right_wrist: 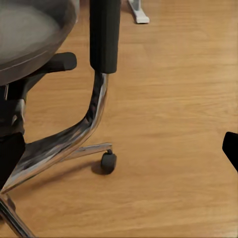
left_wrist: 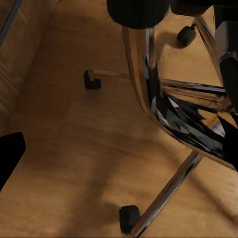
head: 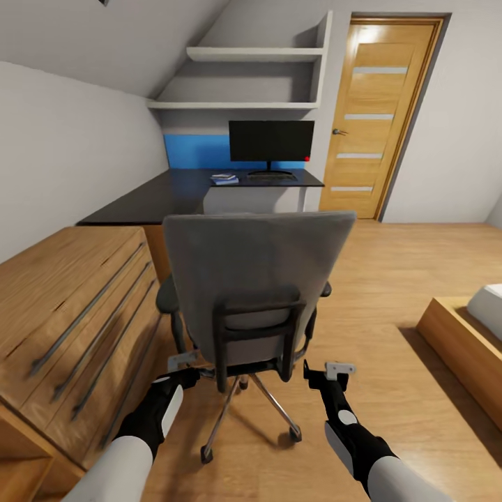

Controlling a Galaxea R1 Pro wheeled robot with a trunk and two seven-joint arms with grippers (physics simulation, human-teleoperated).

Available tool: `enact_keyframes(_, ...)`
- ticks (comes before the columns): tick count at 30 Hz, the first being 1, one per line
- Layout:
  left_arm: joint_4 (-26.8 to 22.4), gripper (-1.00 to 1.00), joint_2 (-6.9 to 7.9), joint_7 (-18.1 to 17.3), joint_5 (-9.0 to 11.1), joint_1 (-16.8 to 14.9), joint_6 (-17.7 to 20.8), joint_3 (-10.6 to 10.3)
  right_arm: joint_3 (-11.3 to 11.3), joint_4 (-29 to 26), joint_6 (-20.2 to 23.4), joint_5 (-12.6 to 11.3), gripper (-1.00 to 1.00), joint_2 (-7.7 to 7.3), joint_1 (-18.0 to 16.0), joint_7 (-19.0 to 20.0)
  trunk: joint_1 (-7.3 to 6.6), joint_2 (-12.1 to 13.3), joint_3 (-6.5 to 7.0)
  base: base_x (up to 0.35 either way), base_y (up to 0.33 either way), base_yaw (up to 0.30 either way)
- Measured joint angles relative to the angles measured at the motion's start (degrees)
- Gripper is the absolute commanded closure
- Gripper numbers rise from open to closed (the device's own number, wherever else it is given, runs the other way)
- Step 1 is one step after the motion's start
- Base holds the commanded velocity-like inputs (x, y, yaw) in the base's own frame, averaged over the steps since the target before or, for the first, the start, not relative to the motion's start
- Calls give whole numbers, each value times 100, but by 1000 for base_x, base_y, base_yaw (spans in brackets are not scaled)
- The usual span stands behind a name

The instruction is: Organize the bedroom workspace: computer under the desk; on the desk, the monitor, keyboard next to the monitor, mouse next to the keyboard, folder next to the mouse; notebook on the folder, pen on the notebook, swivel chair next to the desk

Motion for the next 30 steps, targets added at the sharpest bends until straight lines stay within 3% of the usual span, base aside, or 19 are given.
enact_keyframes(30, -11, -100, 2, 1, -20, 0, 1, 8, 0, -3, -9, -36, -100, 7, 4, -7, 0, 0, -1, 321, -84, 0)
